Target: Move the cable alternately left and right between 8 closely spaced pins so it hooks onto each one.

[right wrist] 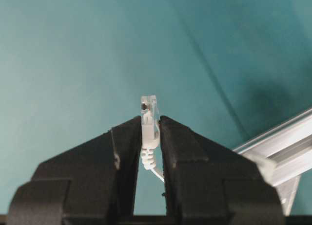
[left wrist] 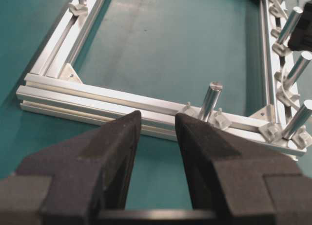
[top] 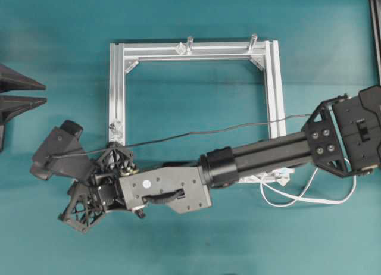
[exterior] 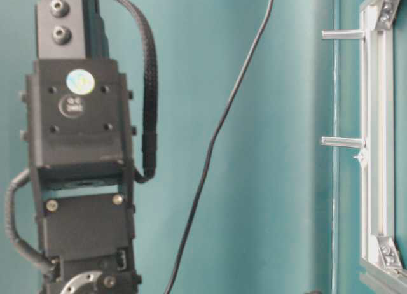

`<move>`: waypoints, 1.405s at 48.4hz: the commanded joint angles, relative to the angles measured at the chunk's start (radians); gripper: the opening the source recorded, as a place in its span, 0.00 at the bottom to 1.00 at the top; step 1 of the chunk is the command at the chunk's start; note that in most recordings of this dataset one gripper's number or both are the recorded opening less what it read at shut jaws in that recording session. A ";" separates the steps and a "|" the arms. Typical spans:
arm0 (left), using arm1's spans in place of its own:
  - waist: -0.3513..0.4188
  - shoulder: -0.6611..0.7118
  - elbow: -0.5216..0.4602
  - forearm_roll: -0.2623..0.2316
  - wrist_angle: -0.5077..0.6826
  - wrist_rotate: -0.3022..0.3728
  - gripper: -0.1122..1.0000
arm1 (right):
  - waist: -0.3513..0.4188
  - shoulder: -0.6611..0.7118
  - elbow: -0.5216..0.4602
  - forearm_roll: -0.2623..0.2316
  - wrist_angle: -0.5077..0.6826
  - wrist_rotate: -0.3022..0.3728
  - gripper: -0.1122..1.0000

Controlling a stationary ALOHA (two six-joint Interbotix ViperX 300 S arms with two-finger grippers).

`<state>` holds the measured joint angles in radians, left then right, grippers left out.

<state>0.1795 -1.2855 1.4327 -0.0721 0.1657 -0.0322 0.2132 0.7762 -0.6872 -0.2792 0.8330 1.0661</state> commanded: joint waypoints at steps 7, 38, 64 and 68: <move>0.003 0.008 -0.009 0.003 -0.011 -0.008 0.45 | -0.023 -0.021 -0.029 -0.011 -0.005 -0.043 0.24; 0.003 0.008 -0.009 0.002 -0.011 -0.008 0.45 | -0.078 -0.005 -0.038 -0.011 -0.003 -0.055 0.24; 0.003 0.008 -0.009 0.002 -0.011 -0.008 0.45 | -0.078 -0.006 -0.048 -0.011 0.021 -0.055 0.24; 0.003 0.008 -0.009 0.003 -0.011 -0.008 0.45 | -0.078 -0.006 -0.054 -0.011 0.025 -0.057 0.24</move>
<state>0.1795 -1.2855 1.4327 -0.0721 0.1657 -0.0337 0.1319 0.8007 -0.7056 -0.2853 0.8560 1.0140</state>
